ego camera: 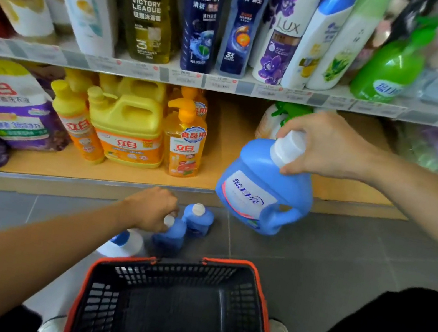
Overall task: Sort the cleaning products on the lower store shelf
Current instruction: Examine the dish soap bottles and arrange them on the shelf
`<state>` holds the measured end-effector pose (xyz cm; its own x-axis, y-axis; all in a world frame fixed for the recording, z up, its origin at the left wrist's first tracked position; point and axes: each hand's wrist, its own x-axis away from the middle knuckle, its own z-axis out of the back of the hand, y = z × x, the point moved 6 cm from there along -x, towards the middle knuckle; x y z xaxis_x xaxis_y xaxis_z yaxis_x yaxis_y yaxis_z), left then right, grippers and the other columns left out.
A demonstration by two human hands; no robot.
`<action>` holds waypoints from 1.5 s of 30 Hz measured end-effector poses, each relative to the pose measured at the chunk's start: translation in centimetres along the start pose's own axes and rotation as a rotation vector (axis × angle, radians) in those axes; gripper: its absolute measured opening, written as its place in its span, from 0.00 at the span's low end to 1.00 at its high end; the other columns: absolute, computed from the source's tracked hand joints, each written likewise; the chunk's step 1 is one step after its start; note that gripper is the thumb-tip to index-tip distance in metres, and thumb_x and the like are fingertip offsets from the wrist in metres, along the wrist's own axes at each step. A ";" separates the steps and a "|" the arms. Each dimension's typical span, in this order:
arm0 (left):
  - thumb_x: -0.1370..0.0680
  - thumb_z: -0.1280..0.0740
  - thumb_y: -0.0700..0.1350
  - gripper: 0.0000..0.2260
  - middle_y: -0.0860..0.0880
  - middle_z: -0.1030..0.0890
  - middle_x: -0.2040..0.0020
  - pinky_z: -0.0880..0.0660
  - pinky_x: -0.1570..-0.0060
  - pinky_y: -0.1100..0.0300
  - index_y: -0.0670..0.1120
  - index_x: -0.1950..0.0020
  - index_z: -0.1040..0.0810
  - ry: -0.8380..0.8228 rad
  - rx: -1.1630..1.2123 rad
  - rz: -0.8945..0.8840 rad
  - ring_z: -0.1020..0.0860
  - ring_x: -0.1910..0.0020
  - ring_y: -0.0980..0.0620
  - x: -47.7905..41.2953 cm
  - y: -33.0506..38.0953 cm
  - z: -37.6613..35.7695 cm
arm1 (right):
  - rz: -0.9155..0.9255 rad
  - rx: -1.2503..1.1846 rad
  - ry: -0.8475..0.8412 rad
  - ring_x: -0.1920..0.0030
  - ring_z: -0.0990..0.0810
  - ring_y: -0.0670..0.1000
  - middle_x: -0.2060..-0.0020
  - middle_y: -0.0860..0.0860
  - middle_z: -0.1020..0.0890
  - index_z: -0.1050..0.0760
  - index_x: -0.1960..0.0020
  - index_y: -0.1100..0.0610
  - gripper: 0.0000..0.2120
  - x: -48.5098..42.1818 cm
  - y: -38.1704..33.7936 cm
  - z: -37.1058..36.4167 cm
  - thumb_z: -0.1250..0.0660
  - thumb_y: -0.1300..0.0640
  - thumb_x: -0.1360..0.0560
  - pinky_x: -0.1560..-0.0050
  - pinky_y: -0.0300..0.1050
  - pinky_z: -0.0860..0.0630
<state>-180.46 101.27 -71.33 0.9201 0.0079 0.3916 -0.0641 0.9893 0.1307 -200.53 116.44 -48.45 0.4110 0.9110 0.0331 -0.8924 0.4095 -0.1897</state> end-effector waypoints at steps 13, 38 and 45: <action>0.26 0.30 0.50 0.09 0.47 0.19 0.51 0.26 0.56 0.53 0.47 0.49 0.18 0.230 0.096 -0.038 0.21 0.52 0.46 3.4 -1.3 5.6 | -0.063 0.070 0.058 0.39 0.23 0.59 0.40 0.54 0.20 0.22 0.38 0.53 0.29 -7.0 -2.6 -4.8 0.18 0.56 0.36 0.39 0.53 0.26; 0.30 0.22 0.49 0.11 0.58 0.27 0.58 0.42 0.65 0.72 0.49 0.50 0.16 0.438 0.203 -0.018 0.30 0.60 0.57 6.1 -2.7 9.6 | -0.846 -0.875 0.606 0.45 0.17 0.59 0.46 0.55 0.14 0.18 0.42 0.58 0.19 -3.0 1.2 -23.9 0.20 0.55 0.31 0.45 0.54 0.21; 0.29 0.23 0.49 0.11 0.52 0.19 0.54 0.35 0.64 0.64 0.49 0.48 0.15 0.437 0.200 -0.001 0.28 0.60 0.55 5.7 -3.3 9.9 | -0.802 -0.845 0.680 0.50 0.17 0.53 0.49 0.53 0.13 0.17 0.42 0.57 0.19 -6.6 2.8 -23.8 0.21 0.52 0.31 0.48 0.46 0.22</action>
<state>-178.84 96.66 -60.53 0.9937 0.1099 -0.0221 -0.0971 0.9424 0.3200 -201.28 110.45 -72.53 0.9910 0.1315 -0.0235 -0.0788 0.4340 -0.8975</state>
